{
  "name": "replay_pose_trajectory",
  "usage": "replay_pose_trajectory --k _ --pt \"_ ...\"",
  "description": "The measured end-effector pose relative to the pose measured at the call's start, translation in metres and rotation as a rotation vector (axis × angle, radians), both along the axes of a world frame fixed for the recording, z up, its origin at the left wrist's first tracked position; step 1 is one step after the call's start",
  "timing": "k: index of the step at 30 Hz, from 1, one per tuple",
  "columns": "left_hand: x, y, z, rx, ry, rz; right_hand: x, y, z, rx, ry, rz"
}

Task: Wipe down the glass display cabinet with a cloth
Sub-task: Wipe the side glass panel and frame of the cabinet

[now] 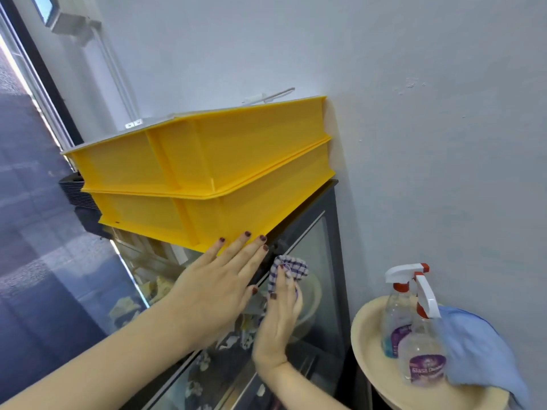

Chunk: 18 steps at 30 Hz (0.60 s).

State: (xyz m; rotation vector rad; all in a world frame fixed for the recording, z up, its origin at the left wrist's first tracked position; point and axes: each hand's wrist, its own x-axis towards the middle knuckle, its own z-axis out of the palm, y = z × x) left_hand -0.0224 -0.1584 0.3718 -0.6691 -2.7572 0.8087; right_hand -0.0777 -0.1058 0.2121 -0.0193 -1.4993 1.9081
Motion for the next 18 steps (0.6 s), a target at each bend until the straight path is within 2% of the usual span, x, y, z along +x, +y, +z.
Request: replay_pose_trajectory --k 2,5,8,11,16,18 --pt "0.024 -0.026 -0.001 0.104 -0.105 0.015 -0.019 0.016 0.007 0.011 -0.022 -0.023" --pt "0.041 -0.044 0.0 0.215 -0.175 -0.009 -0.072 0.064 0.036 0.023 -0.204 -0.024" --pt "0.038 -0.038 0.006 0.344 -0.232 -0.019 -0.083 0.074 0.064 -0.177 -0.338 -0.013" --pt "0.035 -0.037 0.007 0.381 -0.236 -0.033 -0.038 0.034 0.068 -0.133 -0.23 -0.012" --pt "0.038 -0.036 0.01 0.4 -0.268 -0.027 0.084 -0.058 0.008 -0.047 -0.119 -0.01" --pt "0.039 -0.036 0.008 0.416 -0.264 -0.029 0.104 -0.067 -0.005 -0.031 -0.089 0.03"
